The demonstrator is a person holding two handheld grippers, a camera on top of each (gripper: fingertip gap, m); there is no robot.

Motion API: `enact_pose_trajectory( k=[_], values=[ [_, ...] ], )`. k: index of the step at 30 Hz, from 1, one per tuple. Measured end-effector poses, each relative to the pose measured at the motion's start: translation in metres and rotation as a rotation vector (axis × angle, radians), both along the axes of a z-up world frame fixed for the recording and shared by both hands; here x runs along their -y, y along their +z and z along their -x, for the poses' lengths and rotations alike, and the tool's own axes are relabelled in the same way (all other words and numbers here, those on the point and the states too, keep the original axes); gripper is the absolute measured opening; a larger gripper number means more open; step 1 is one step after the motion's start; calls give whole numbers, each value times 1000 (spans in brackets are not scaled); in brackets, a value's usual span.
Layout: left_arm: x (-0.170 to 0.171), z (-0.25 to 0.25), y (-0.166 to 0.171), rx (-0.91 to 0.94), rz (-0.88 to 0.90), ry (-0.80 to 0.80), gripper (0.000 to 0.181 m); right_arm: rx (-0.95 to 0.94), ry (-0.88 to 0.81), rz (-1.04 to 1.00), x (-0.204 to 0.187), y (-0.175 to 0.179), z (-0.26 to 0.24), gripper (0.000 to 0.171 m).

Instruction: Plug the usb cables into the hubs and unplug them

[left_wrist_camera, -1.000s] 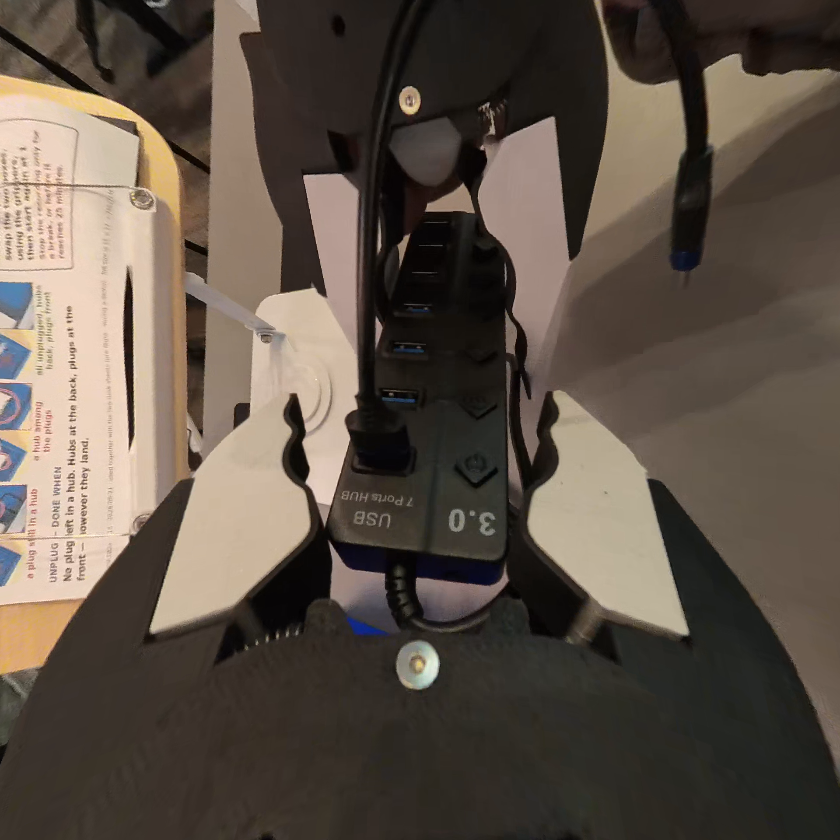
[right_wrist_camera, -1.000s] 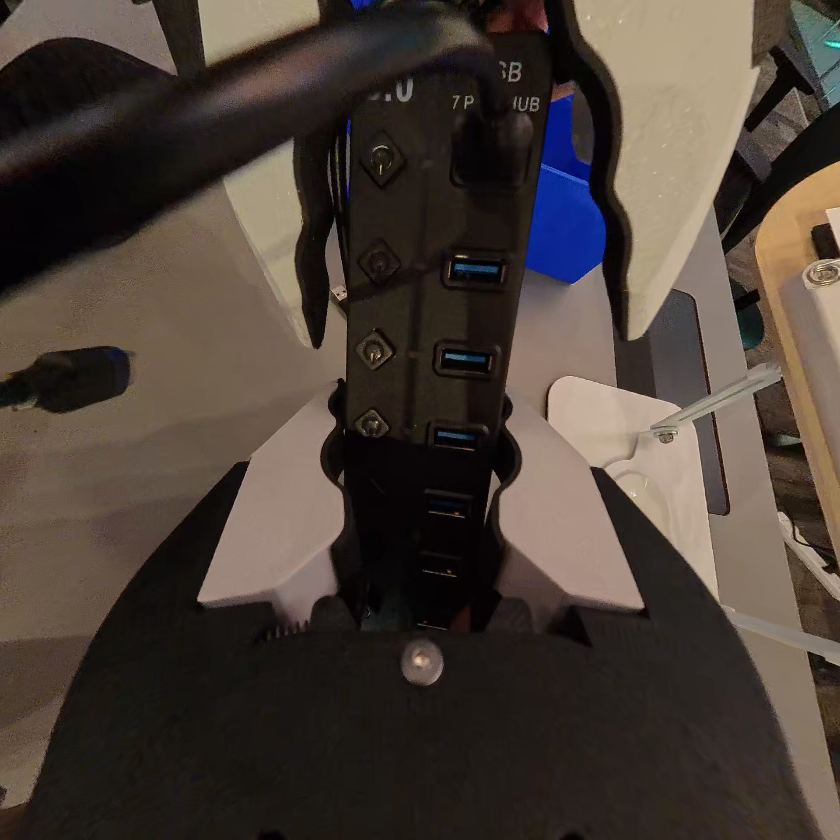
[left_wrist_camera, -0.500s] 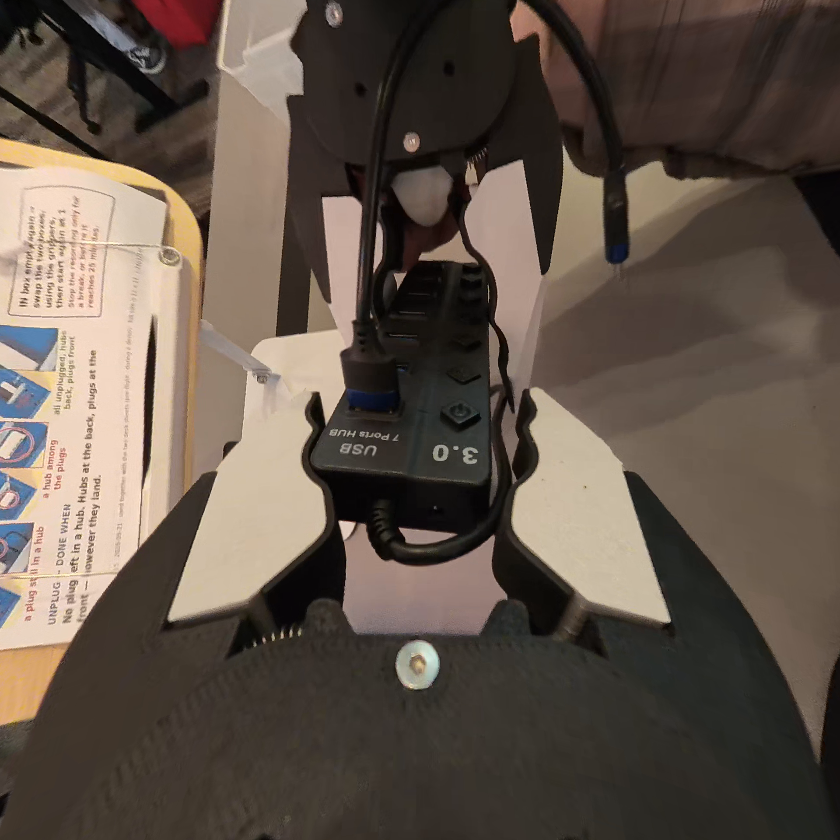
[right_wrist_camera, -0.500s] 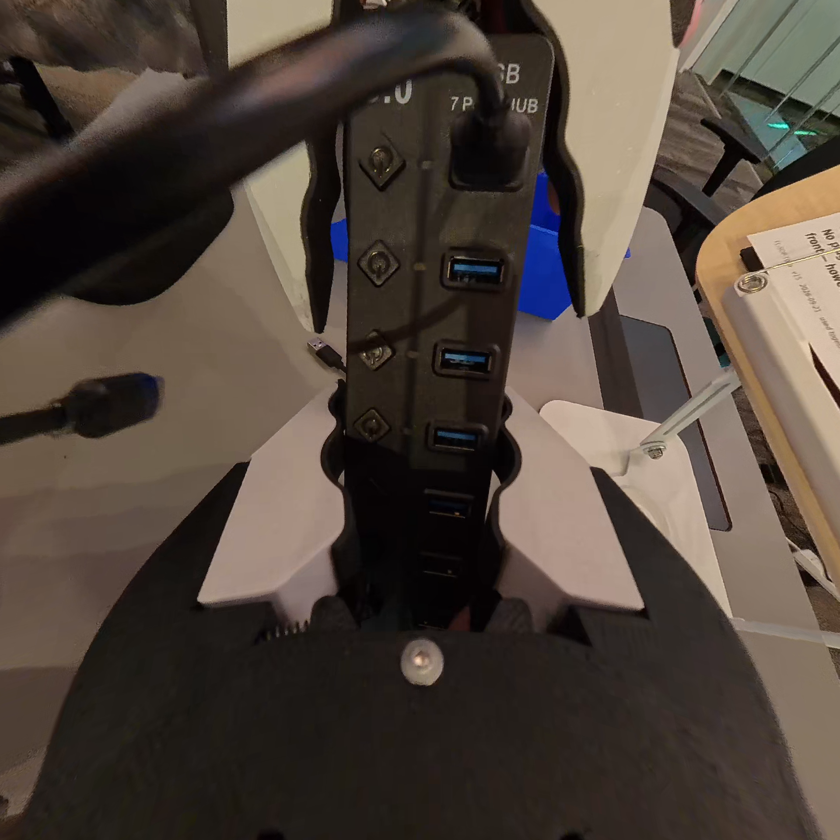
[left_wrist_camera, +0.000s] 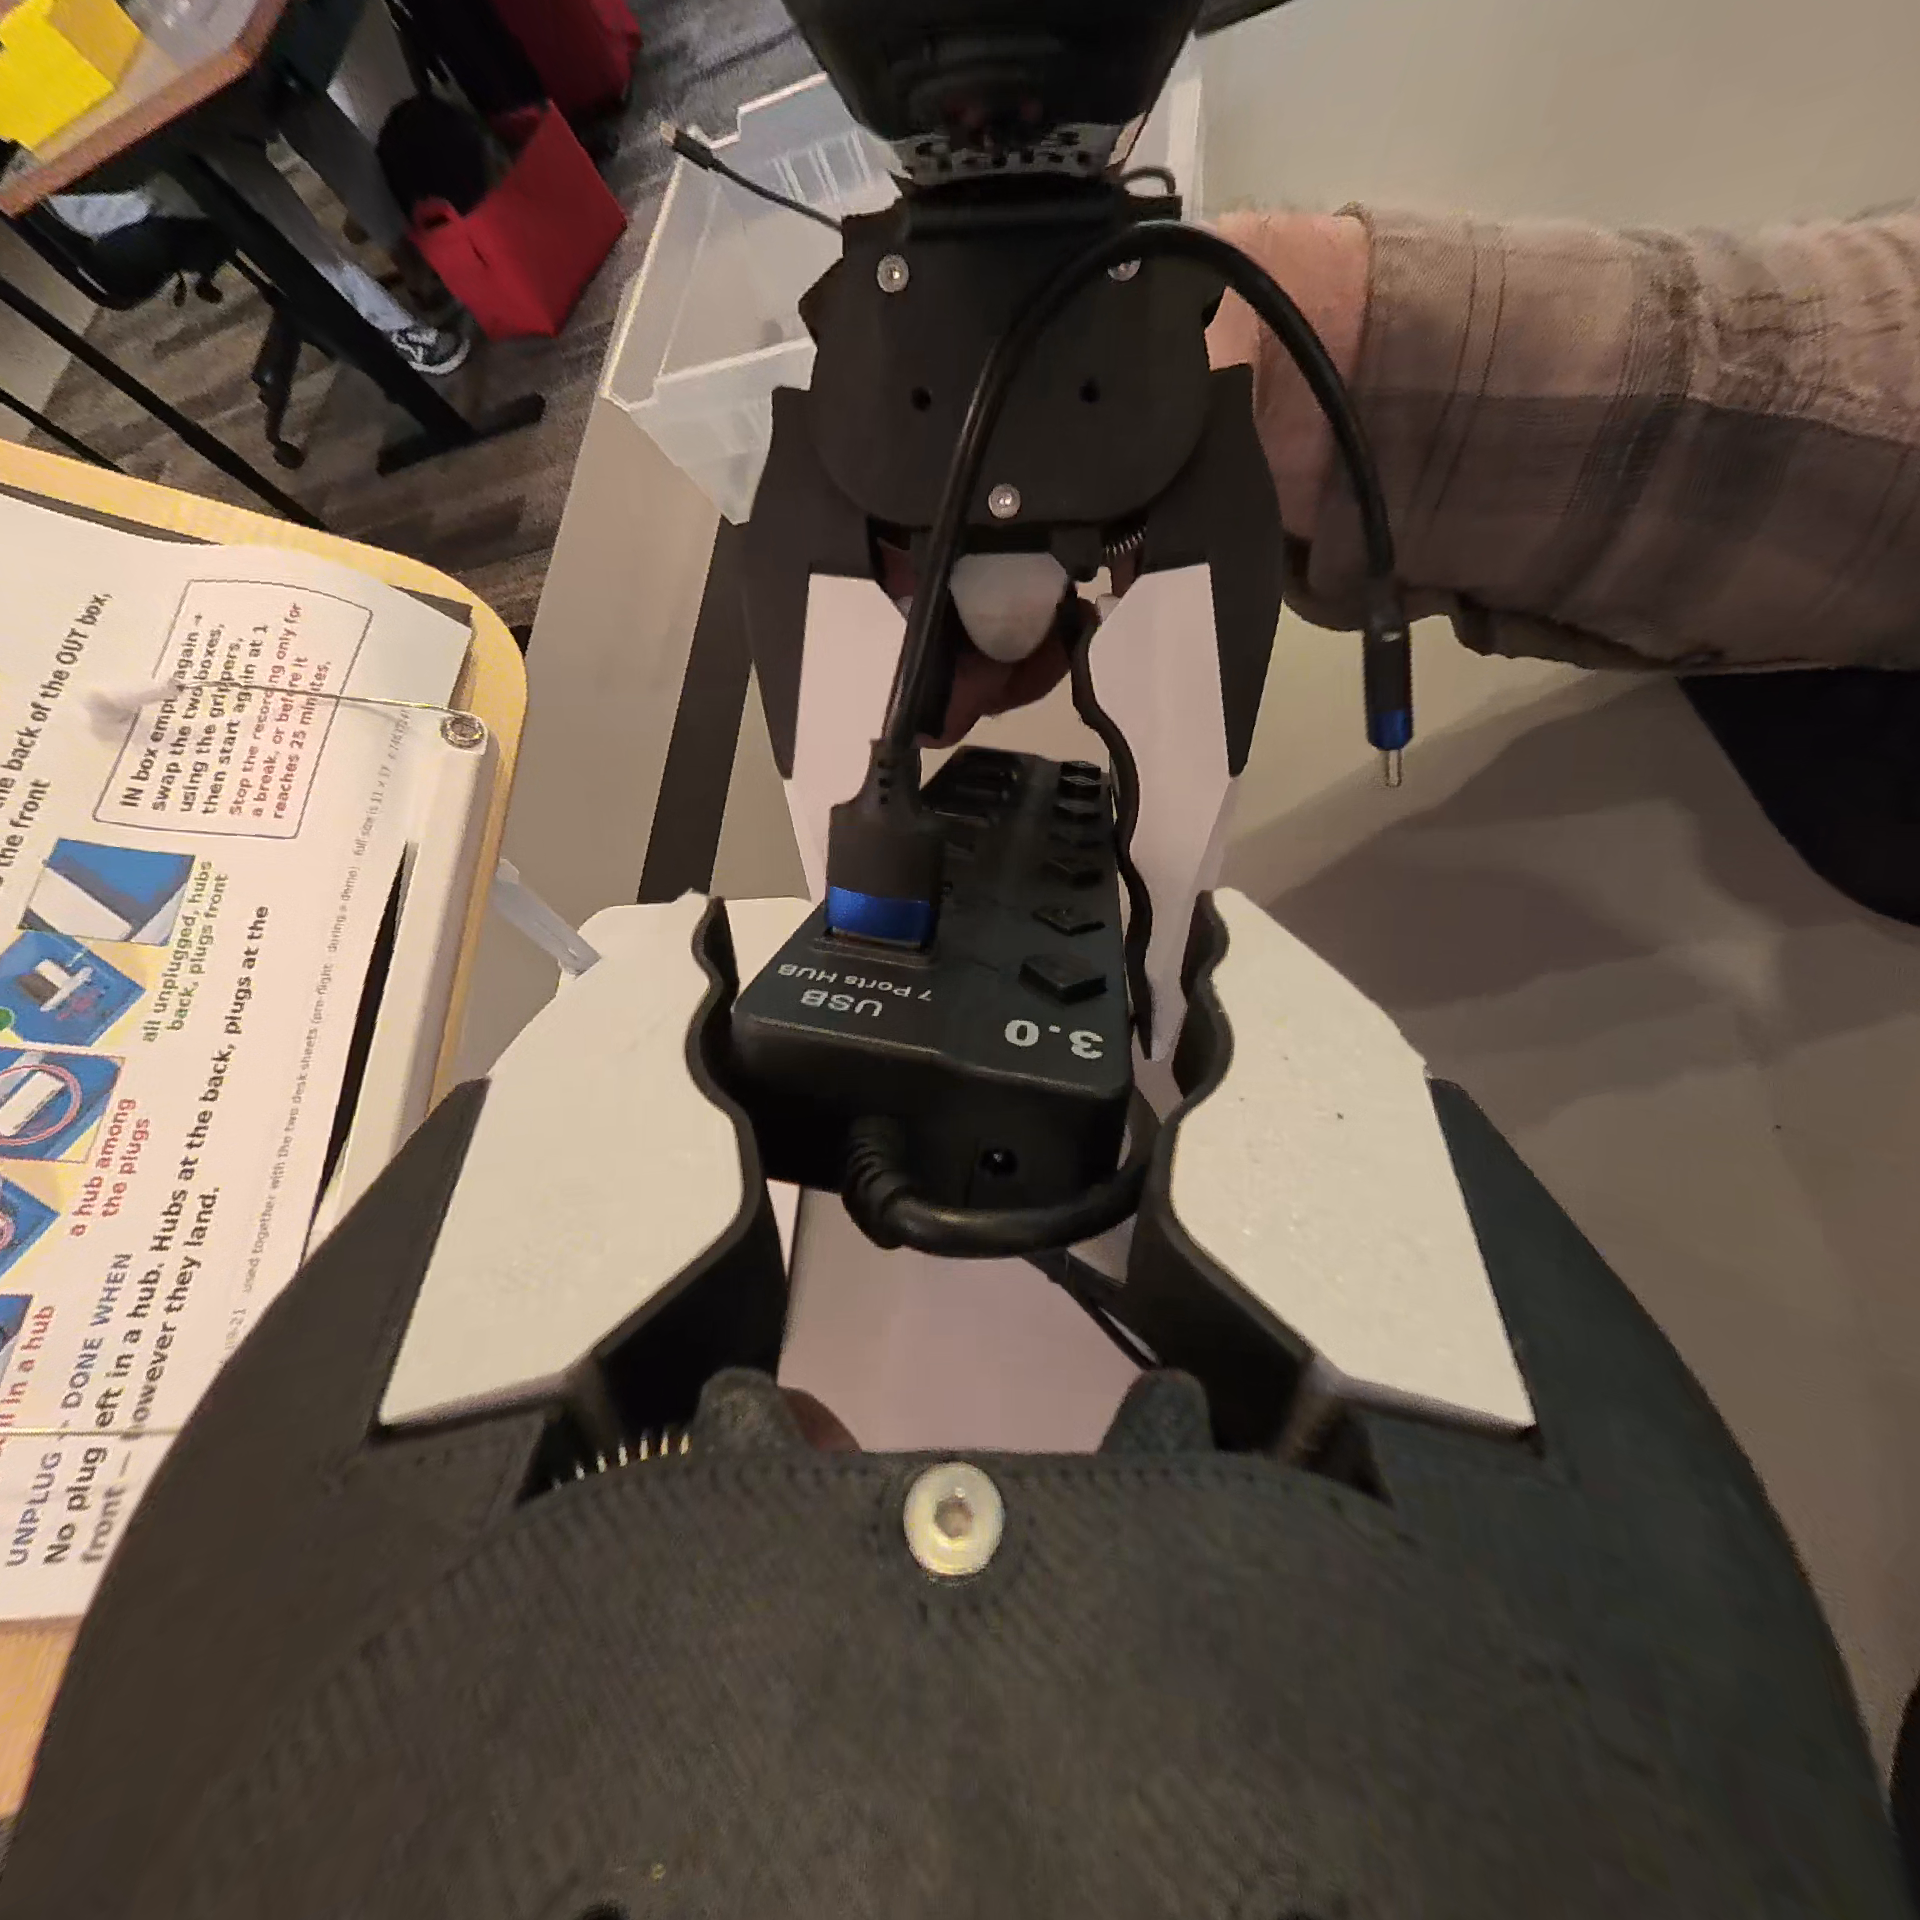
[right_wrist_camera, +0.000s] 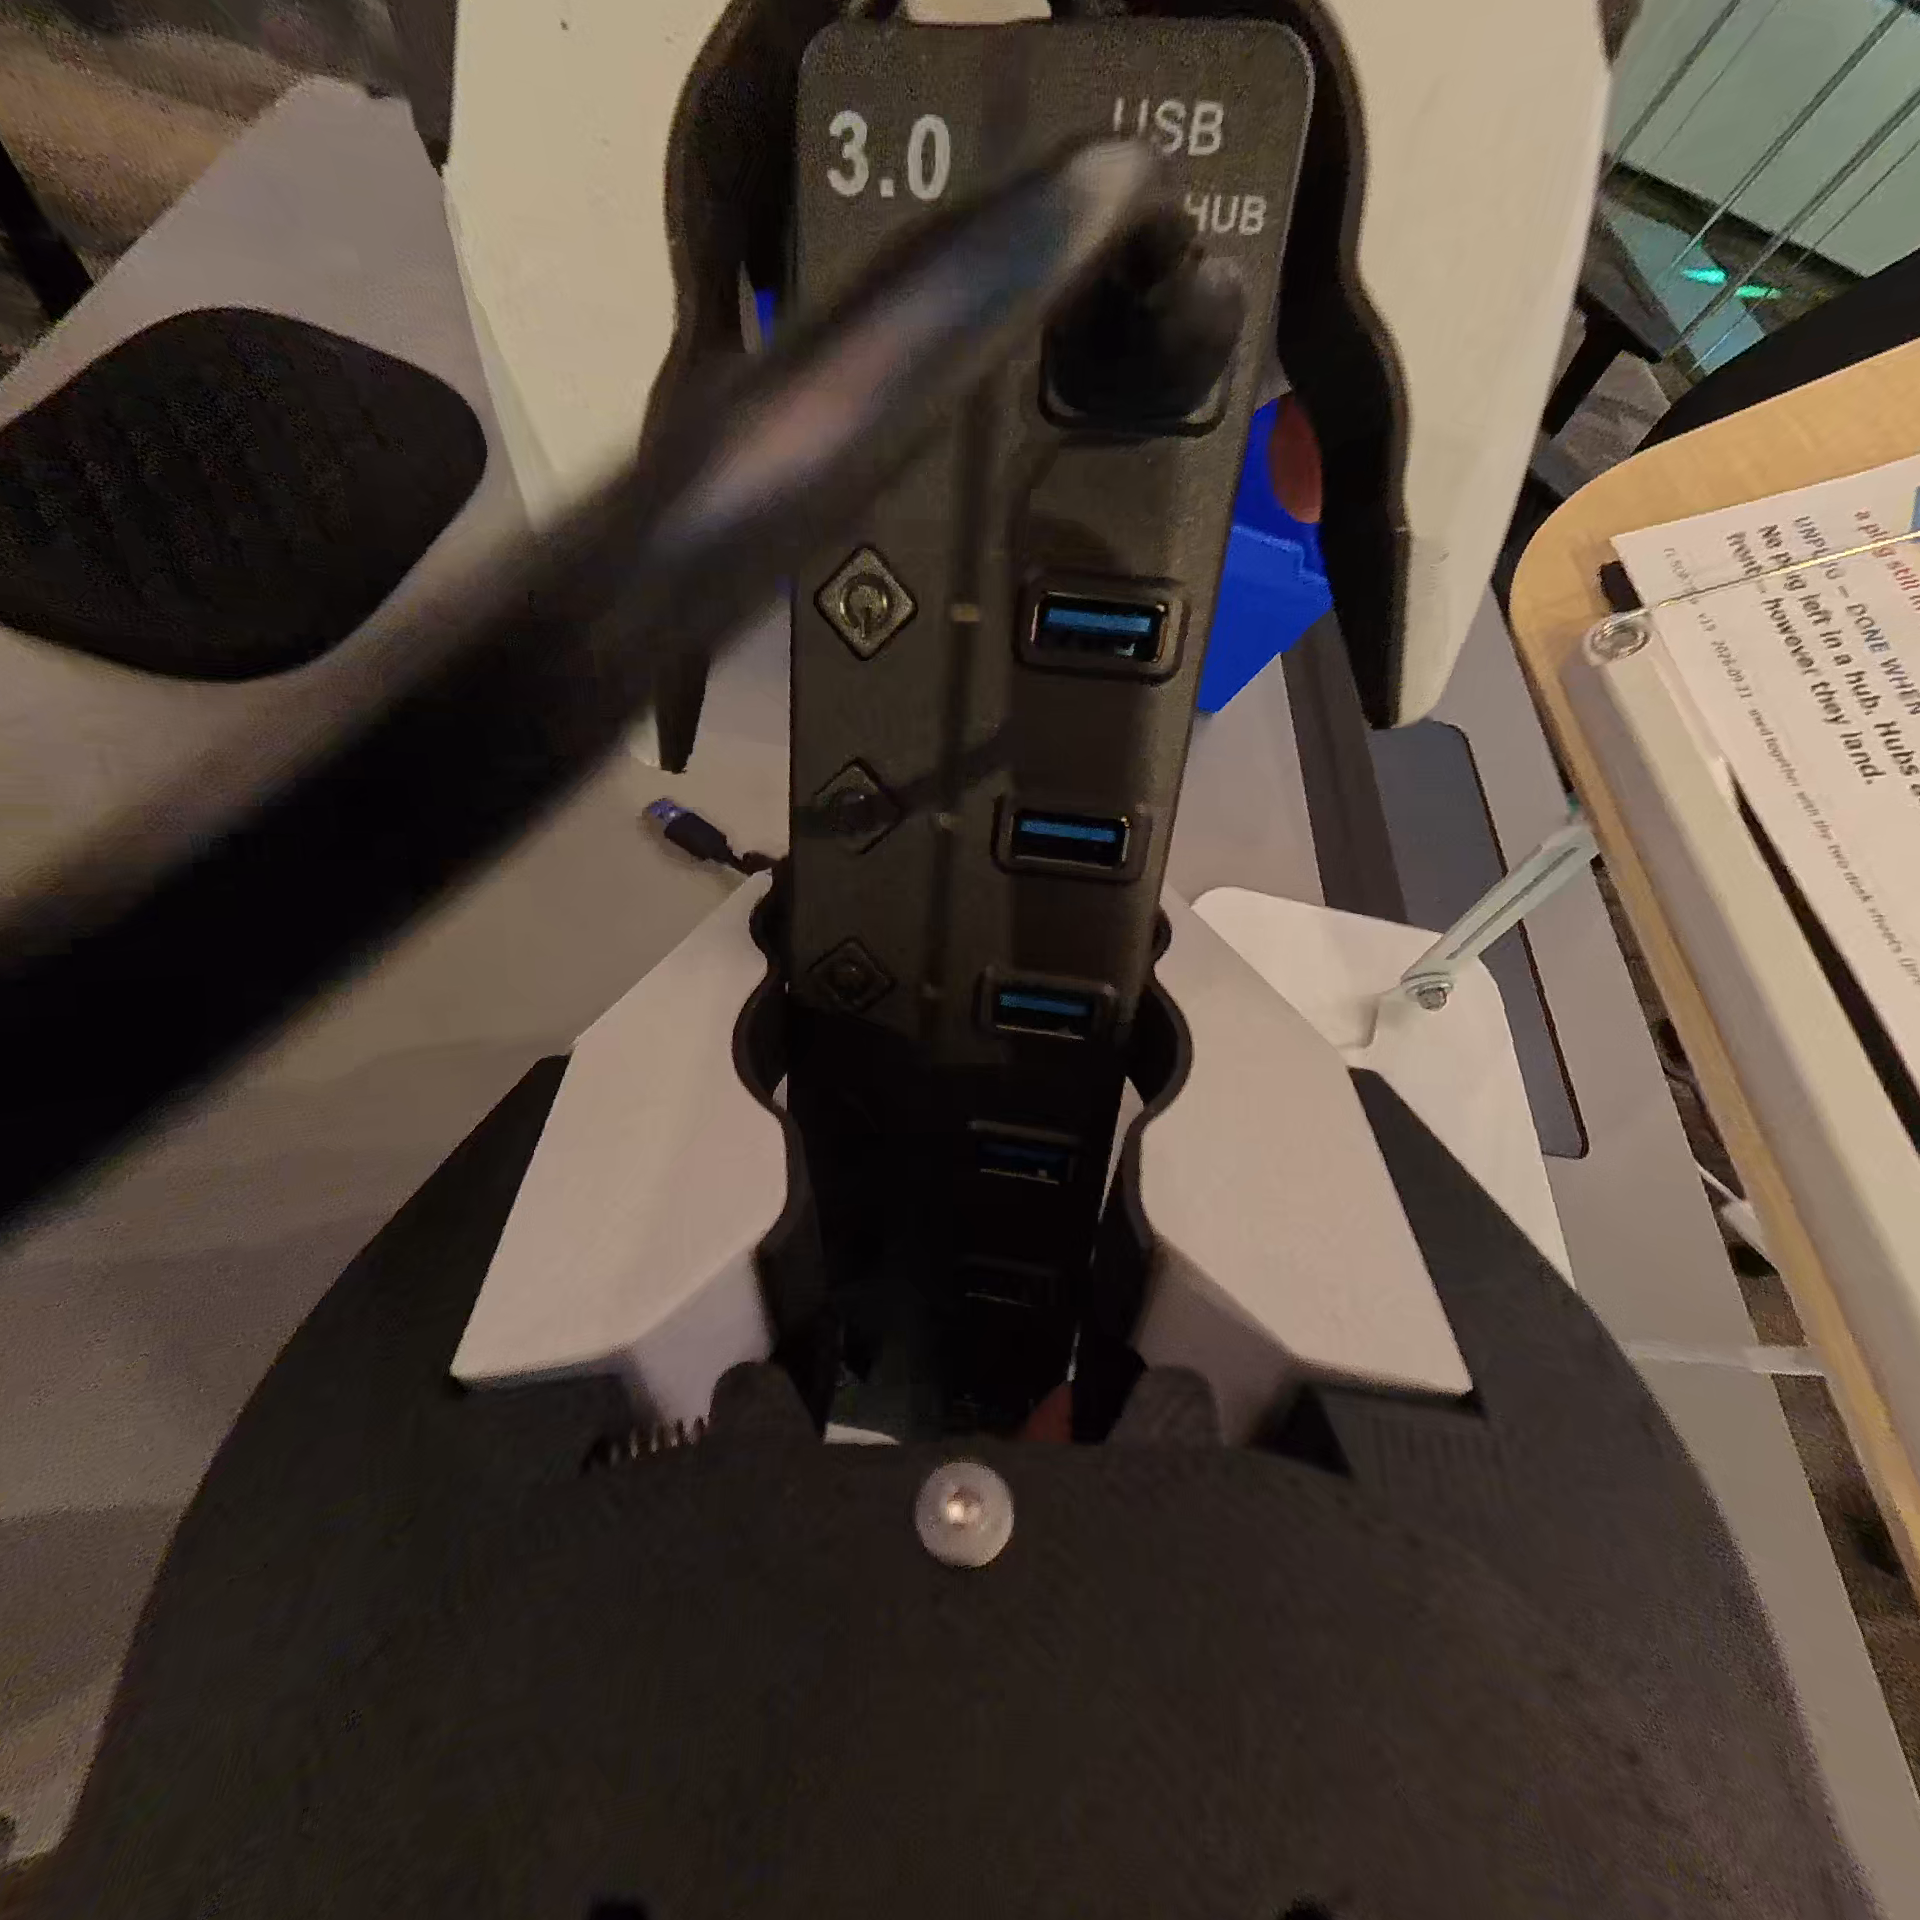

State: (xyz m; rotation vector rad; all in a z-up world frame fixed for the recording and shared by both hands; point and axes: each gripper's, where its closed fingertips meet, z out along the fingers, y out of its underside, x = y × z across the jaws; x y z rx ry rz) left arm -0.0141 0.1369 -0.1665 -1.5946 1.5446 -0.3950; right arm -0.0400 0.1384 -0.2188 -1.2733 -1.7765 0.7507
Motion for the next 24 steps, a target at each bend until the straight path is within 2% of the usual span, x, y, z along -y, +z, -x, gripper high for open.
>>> enact_pose_trajectory(
  k=[3,11,14,15,17,19,24],
  values=[
    [-2,1,-8,-64,-33,1,84,30,-11,-14,-2,-5,-2,62],
    [-2,0,-7,-89,-92,-27,79,27,-20,-27,-3,-3,-6,62],
    [-3,-2,-1,-67,-84,-33,77,-7,-34,-30,-6,3,-4,61],
    [-5,-2,3,-54,-93,-25,77,-23,-52,-41,-10,6,-5,67],
    [-8,1,6,-51,-70,-22,75,-52,-65,-40,-13,10,-8,68],
    [-12,3,9,-35,-68,-7,74,-101,-78,-27,-17,17,-11,60],
    [-14,9,6,-41,-43,0,73,-198,-72,20,-21,25,-16,59]
  ],
)
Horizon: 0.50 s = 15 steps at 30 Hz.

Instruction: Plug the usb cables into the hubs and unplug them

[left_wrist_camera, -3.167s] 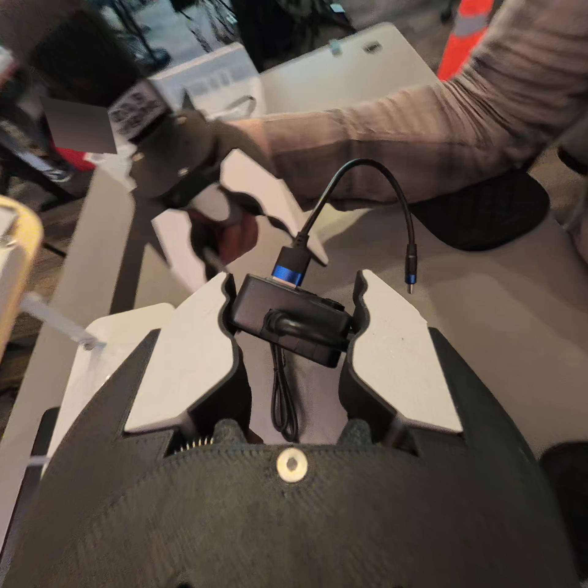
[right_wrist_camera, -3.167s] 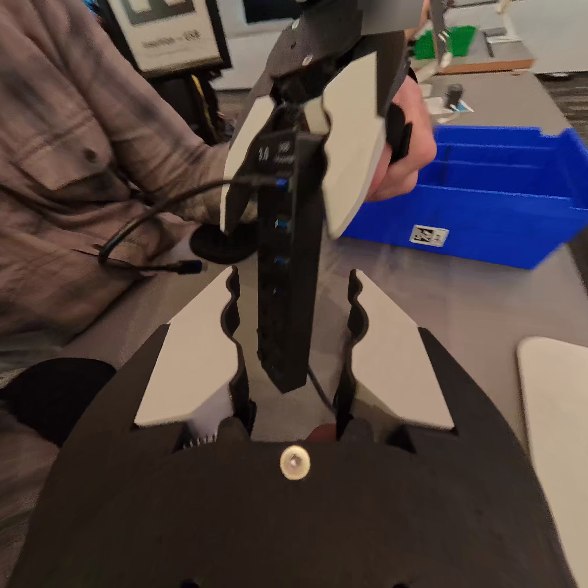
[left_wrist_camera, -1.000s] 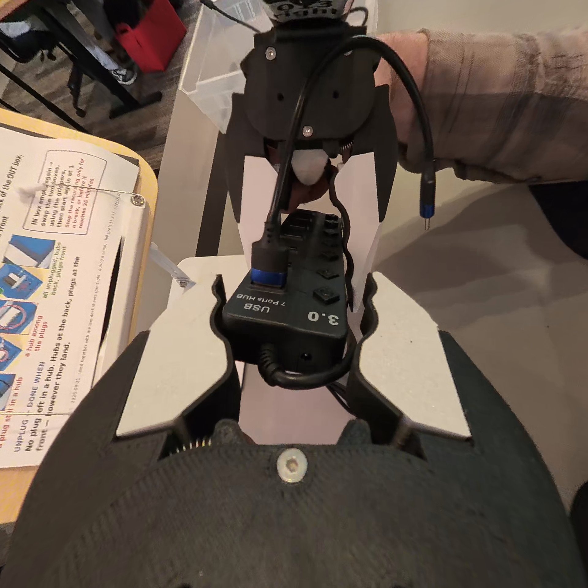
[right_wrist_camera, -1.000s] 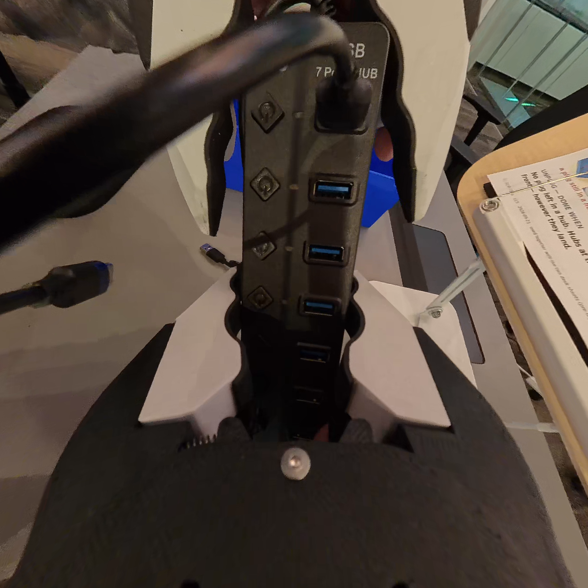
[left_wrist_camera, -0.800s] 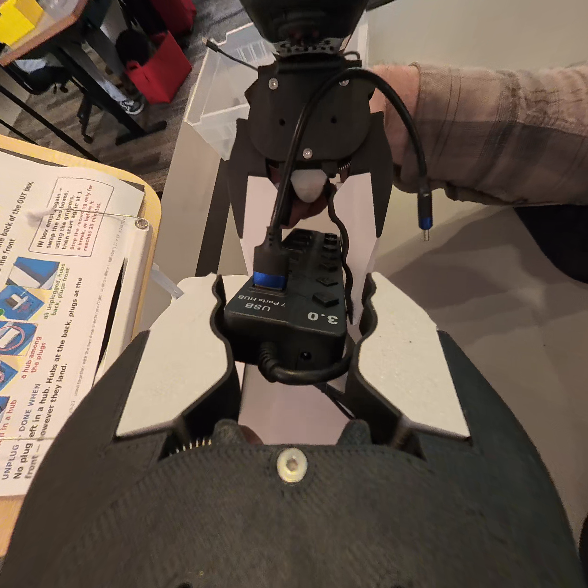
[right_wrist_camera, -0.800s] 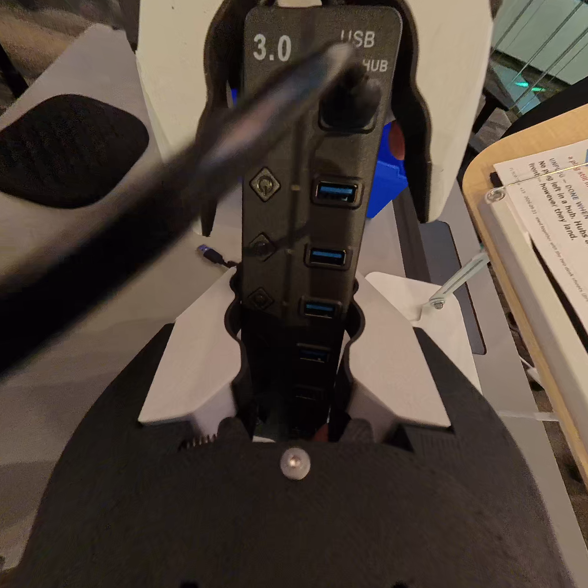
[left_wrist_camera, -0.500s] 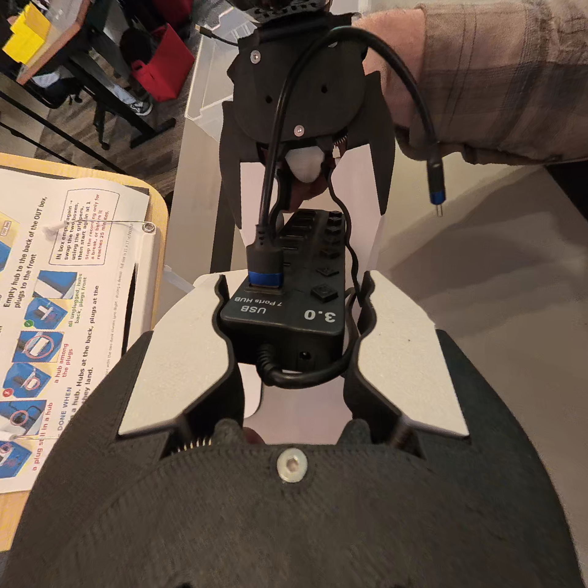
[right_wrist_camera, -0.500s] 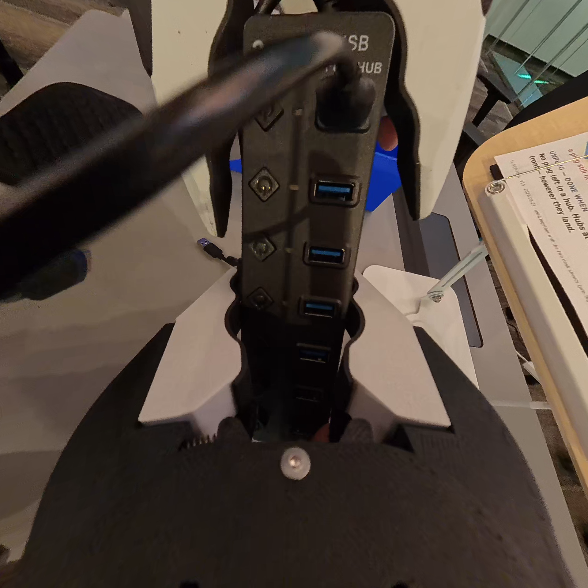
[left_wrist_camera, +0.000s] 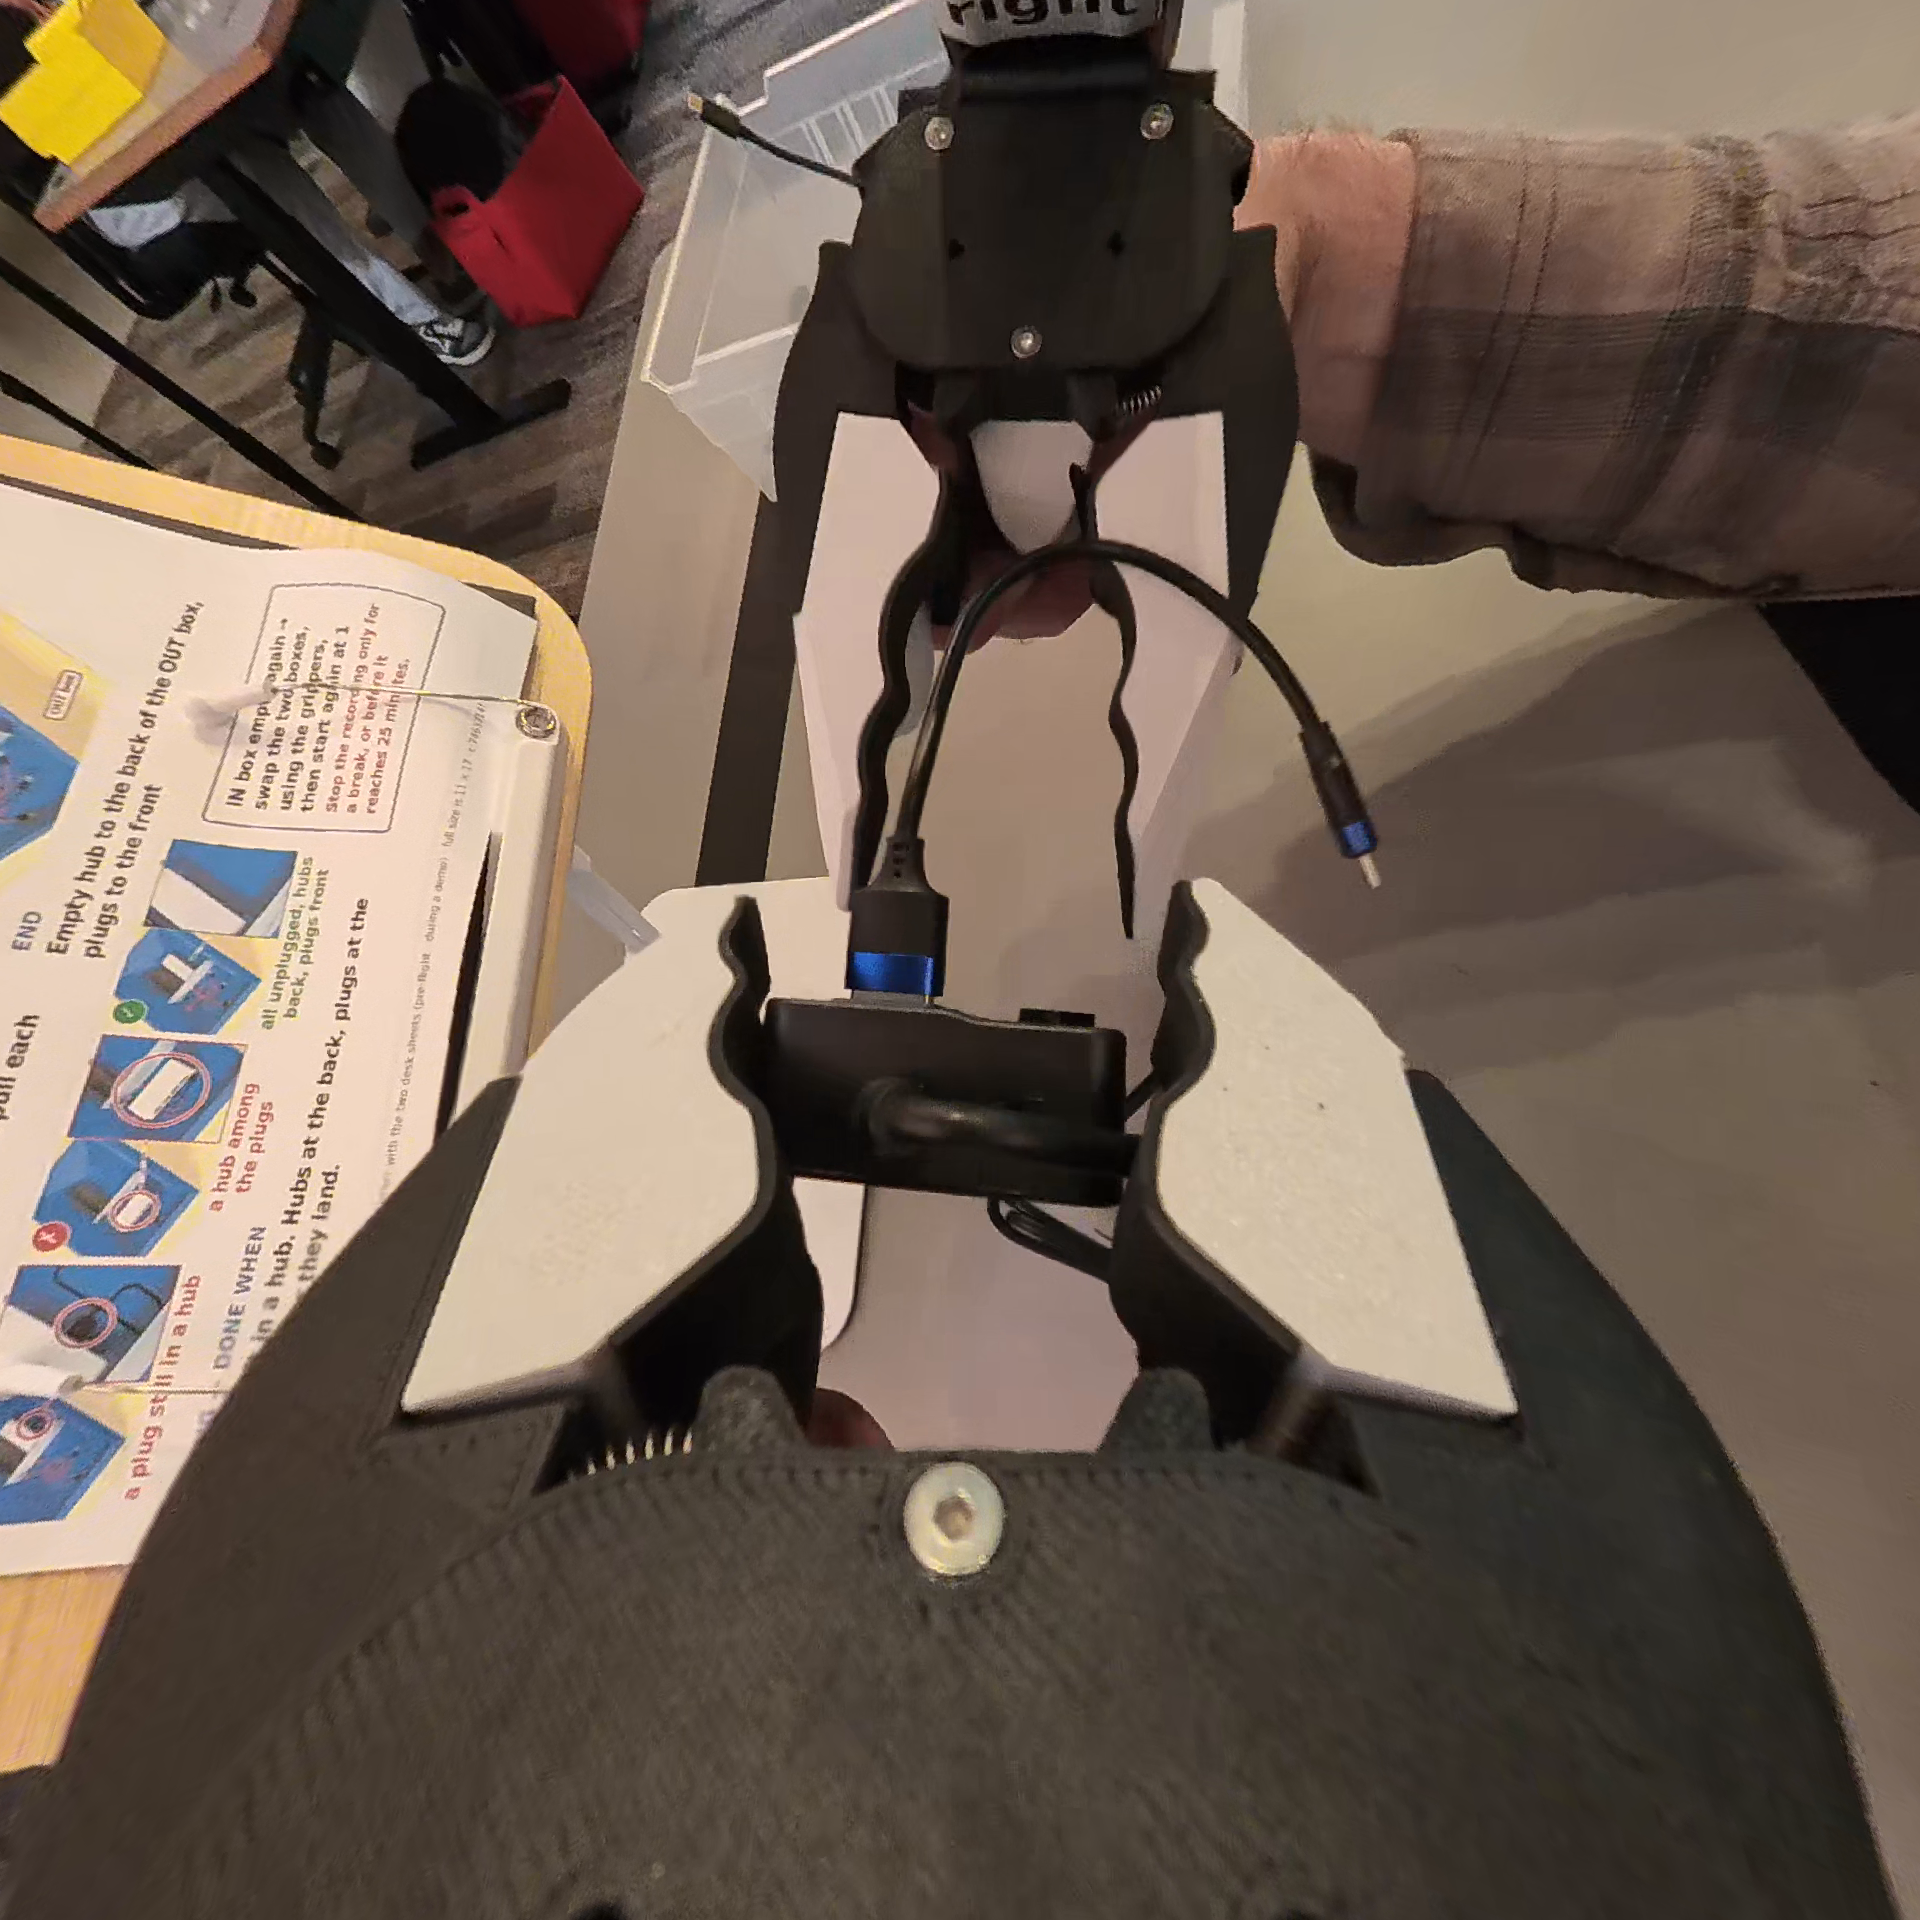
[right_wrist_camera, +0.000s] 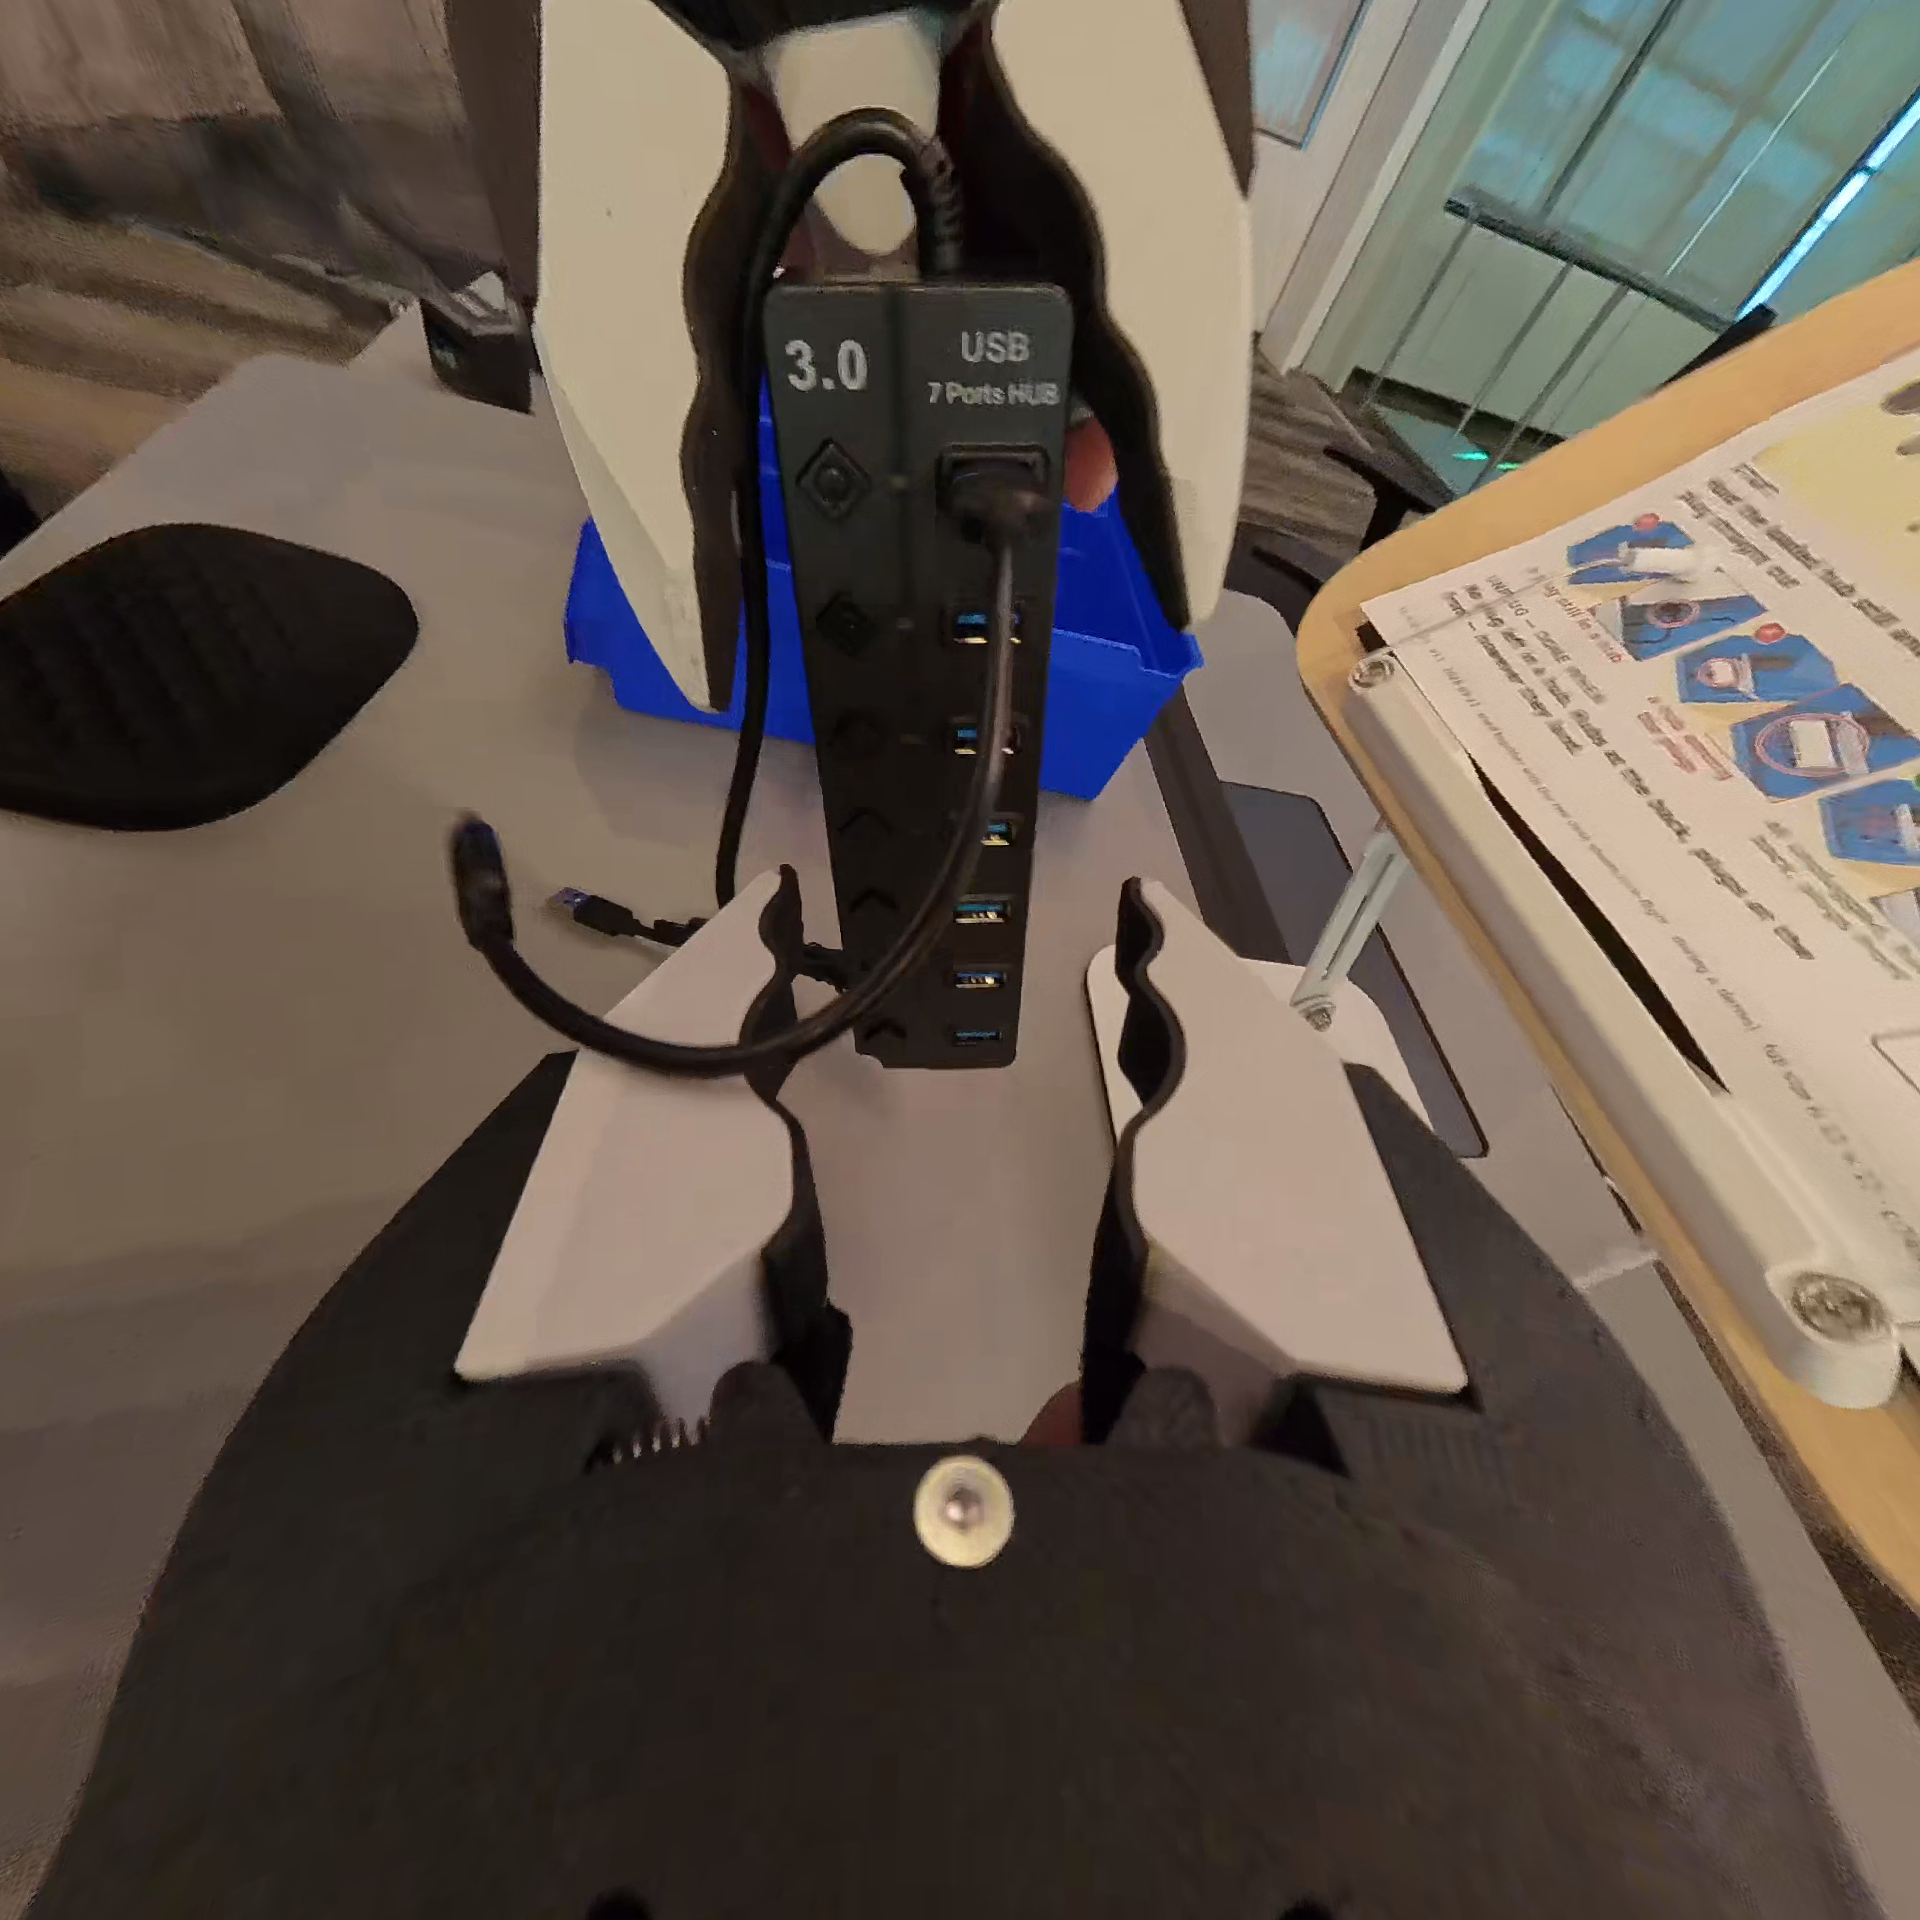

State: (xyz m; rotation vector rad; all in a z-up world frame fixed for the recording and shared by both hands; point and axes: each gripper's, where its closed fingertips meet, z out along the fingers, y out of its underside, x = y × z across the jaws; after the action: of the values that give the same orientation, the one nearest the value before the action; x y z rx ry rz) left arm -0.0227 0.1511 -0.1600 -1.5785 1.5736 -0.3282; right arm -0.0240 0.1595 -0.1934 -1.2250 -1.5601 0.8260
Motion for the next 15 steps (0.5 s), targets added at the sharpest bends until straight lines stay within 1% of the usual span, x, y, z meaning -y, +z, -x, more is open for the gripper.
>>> enact_pose_trajectory(
  k=[4,6,8,11,15],
  values=[
    [-7,7,-6,-9,27,39,73,-48,-79,48,-21,-4,-20,57],
    [-11,12,-10,-20,58,70,73,-110,-128,67,-33,3,-36,50],
    [-15,17,-19,-41,99,95,73,-184,-160,78,-39,16,-51,47],
    [-12,24,-42,-119,158,115,72,-220,-158,69,-36,26,-61,46],
    [-5,31,-64,-193,186,123,72,-181,-98,74,-26,19,-49,43]
  ],
)
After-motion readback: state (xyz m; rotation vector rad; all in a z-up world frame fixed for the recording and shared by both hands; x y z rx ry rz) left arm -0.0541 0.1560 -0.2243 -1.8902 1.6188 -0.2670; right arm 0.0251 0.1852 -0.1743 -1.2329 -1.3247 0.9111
